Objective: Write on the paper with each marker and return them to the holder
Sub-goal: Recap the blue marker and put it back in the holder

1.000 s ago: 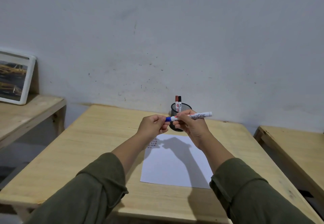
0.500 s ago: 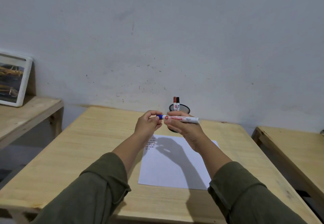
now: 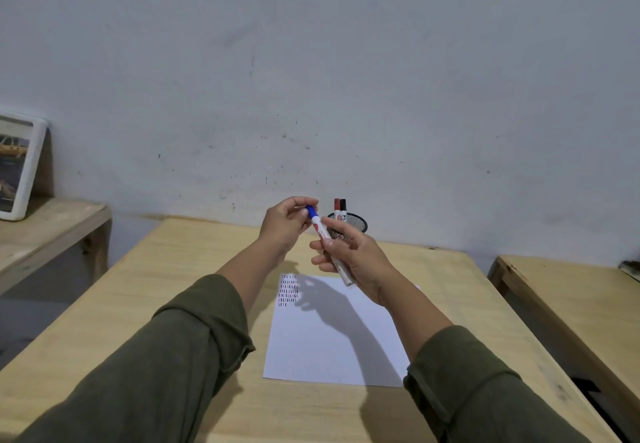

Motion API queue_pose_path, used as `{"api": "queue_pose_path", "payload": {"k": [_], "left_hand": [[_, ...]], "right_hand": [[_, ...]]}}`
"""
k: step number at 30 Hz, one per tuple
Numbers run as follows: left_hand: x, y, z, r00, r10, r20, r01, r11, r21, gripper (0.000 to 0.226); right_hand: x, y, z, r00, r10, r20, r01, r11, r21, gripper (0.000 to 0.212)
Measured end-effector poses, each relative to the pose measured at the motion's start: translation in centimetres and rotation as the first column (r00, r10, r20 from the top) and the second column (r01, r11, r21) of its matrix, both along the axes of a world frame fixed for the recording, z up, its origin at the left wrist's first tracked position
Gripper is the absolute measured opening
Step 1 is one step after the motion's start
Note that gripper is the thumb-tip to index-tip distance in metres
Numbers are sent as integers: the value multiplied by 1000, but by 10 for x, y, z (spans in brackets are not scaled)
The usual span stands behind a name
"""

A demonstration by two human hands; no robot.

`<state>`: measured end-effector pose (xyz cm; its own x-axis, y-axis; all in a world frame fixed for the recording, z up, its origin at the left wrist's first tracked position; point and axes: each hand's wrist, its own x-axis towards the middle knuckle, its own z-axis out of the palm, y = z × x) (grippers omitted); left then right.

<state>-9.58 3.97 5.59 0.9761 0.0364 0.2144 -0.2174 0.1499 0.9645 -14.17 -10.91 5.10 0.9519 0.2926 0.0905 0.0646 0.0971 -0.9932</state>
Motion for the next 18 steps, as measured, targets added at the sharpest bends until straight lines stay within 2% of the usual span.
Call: {"api": "queue_pose_path", "payload": {"k": [4, 6, 8, 10, 14, 18], "left_hand": [[4, -13, 3, 988, -130, 86, 123, 989, 79, 32], [12, -19, 3, 994, -90, 61, 83, 991, 108, 35], [24, -22, 0, 999, 22, 44, -32, 974, 224, 36], [38, -23, -6, 995, 84, 49, -96, 923, 373, 40], [66, -29, -18, 997, 76, 23, -73, 762, 643, 55], [85, -38, -28, 999, 28, -44, 12, 701, 713, 68]], "right_hand": [[16, -3, -2, 996, -86, 23, 87, 996, -29, 23], [28, -6, 1, 985, -168, 51, 171, 983, -61, 20], [42, -11, 7, 954, -277, 110, 289, 950, -116, 15], [58, -16, 15, 908, -378, 181, 405, 902, -147, 13], [96, -30, 26, 809, -496, 314, 562, 809, -170, 9], [127, -38, 28, 722, -539, 433, 663, 717, -215, 9]]}}
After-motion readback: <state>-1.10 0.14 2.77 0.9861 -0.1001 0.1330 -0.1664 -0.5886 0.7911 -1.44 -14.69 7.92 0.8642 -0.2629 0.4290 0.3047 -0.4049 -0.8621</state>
